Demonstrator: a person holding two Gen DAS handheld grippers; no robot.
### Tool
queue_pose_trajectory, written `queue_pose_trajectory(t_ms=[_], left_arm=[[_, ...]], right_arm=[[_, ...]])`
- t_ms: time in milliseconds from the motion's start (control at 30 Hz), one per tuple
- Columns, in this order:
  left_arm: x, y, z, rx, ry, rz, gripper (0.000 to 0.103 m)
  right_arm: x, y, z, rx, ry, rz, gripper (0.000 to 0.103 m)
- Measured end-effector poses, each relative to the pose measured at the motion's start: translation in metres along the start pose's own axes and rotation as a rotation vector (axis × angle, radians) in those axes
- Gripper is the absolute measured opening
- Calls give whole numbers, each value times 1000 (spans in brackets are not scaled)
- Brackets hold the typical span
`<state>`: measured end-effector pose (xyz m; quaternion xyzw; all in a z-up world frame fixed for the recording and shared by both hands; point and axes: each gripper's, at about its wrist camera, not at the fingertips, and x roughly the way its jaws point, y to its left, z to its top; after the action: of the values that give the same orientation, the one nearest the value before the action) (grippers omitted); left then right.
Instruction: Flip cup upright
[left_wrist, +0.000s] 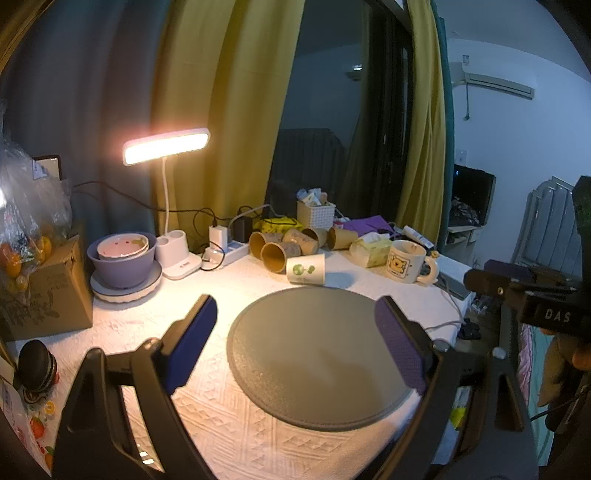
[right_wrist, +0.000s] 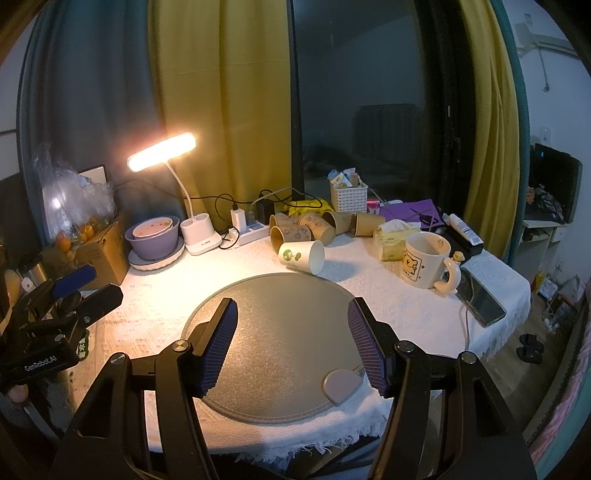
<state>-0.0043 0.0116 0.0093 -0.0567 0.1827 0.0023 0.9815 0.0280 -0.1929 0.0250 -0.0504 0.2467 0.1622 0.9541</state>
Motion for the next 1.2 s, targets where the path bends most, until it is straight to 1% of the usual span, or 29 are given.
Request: queue_pose_trajectory(t_ms=[1200], left_arm=[[2, -1, 3, 7, -4, -7, 88]], right_arm=[[-1, 2, 0, -6, -1, -2, 65]])
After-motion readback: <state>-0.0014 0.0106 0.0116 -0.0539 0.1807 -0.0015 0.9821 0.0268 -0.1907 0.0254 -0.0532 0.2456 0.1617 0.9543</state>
